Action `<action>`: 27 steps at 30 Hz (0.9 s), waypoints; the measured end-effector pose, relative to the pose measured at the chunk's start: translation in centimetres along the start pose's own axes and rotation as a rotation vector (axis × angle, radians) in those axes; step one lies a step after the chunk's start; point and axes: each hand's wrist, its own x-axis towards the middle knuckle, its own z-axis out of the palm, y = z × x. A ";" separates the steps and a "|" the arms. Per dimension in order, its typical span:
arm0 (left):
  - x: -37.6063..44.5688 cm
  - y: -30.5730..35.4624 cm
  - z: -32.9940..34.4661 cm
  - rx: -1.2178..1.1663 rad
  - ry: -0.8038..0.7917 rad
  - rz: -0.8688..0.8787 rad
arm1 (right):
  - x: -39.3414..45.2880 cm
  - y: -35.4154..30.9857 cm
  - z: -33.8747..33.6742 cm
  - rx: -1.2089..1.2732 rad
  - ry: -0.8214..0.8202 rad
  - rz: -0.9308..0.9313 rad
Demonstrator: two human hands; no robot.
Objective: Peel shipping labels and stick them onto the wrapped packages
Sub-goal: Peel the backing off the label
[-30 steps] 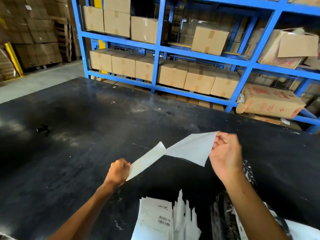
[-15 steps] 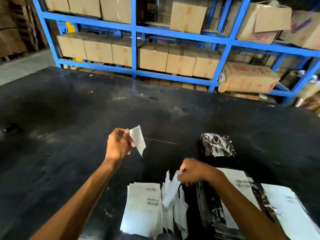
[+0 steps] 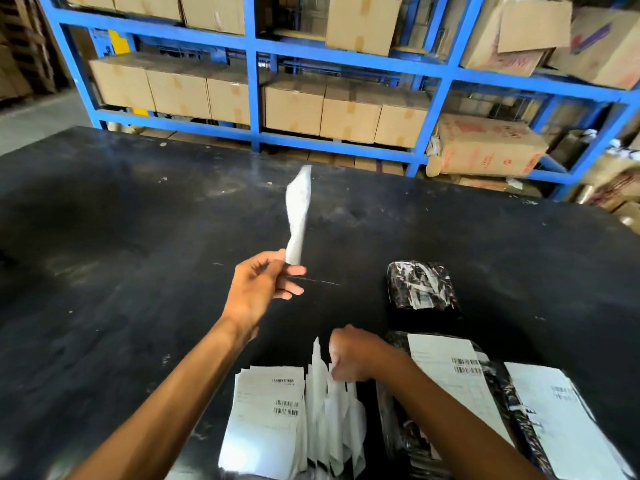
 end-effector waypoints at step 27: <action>9.8 -2.3 23.2 0.291 -0.233 -0.170 | 0.9 26.5 -11.7 1.556 0.313 -0.147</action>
